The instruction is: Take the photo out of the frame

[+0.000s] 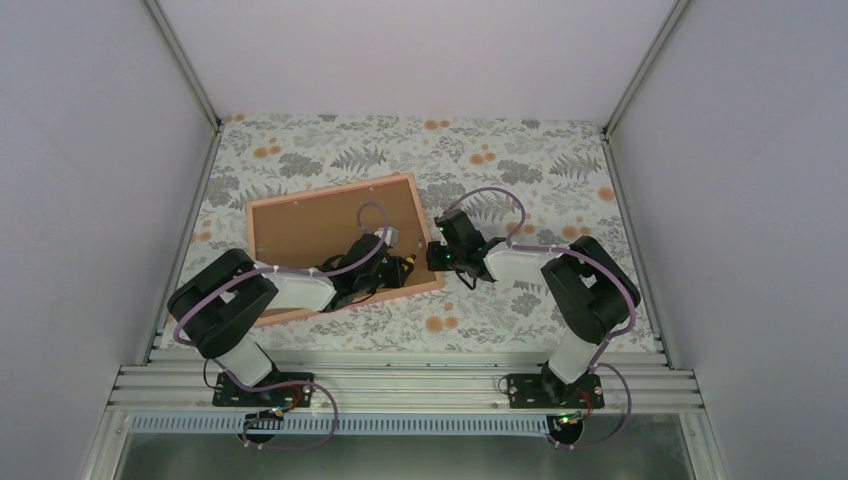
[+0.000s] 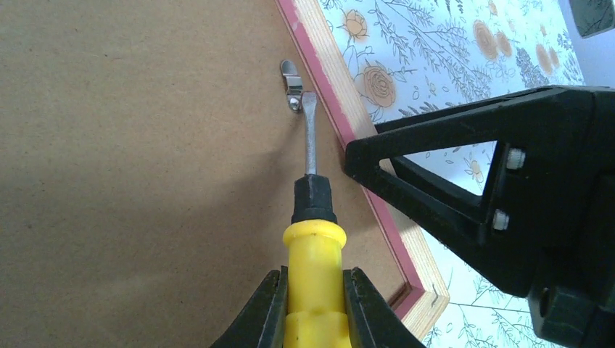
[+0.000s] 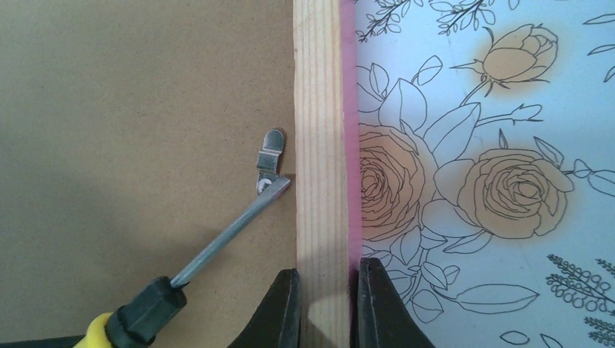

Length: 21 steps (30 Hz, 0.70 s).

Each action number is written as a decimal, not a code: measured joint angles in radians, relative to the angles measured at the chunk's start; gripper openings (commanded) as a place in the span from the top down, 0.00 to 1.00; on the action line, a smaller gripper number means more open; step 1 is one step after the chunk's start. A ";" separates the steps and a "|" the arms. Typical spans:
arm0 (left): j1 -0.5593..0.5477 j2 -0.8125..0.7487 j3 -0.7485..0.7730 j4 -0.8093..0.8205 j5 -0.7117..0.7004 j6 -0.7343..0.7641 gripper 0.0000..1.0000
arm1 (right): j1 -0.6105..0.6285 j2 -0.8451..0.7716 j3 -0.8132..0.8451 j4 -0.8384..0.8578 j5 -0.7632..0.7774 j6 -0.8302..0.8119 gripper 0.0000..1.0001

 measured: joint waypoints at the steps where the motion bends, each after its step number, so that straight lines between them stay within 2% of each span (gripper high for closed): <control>1: 0.000 0.006 0.001 0.000 0.003 -0.001 0.98 | 0.000 0.000 0.000 0.000 0.000 0.000 0.96; 21: -0.023 -0.011 0.019 -0.056 -0.066 -0.086 0.98 | 0.000 0.000 0.000 0.000 0.000 0.002 0.96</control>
